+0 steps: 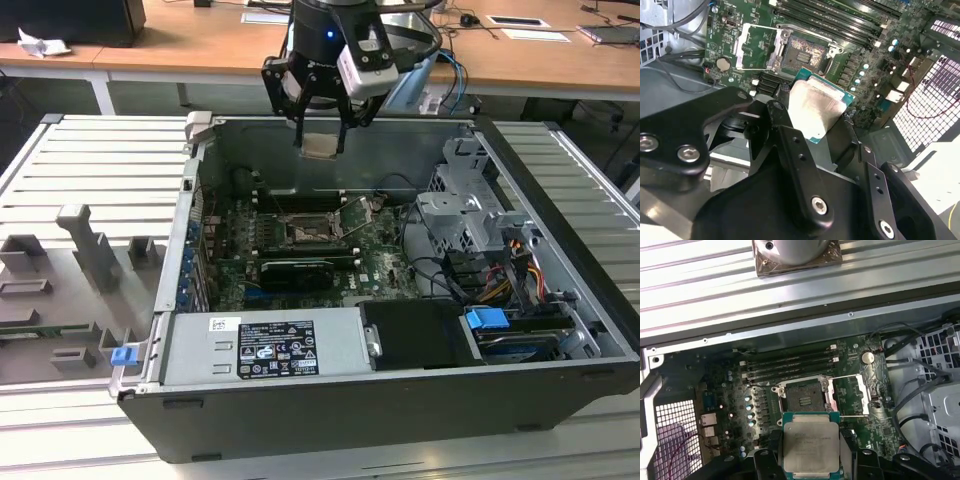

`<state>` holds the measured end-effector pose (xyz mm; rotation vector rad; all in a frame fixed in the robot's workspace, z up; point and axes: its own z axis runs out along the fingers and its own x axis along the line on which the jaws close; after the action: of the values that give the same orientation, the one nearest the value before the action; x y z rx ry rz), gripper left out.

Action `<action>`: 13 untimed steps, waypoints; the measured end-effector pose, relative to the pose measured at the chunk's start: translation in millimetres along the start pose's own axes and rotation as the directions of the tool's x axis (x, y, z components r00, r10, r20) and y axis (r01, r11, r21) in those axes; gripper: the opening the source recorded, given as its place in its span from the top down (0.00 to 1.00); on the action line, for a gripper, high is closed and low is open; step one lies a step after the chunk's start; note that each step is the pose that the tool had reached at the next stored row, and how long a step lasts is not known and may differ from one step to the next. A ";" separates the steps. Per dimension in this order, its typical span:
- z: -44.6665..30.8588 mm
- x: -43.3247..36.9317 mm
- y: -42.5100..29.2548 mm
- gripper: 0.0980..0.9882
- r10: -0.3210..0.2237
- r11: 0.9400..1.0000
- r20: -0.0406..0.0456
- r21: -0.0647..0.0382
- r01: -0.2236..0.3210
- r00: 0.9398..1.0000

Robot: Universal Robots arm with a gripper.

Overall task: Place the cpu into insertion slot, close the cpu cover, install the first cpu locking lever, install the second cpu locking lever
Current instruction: 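Place the cpu into insertion slot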

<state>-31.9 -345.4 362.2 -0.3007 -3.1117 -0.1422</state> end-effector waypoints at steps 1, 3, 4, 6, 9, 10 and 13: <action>0.1 0.0 0.0 0.50 0.015 1.000 0.001 0.000 -0.015 1.000; 0.2 0.1 0.0 0.50 0.028 1.000 0.002 0.000 -0.028 1.000; 0.2 0.1 -0.1 0.50 0.038 0.999 0.003 -0.001 -0.038 0.999; 0.6 0.1 -0.1 0.50 0.061 0.998 0.005 -0.001 -0.061 0.998; 1.0 0.1 -0.1 0.50 0.098 0.995 0.009 -0.001 -0.098 0.995; 1.1 0.1 -0.1 0.50 0.107 0.994 0.010 -0.001 -0.107 0.994; 1.2 0.1 -0.2 0.50 0.129 0.992 0.012 -0.001 -0.129 0.992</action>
<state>-32.0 -345.4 360.9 -0.5032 -3.0917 -0.1402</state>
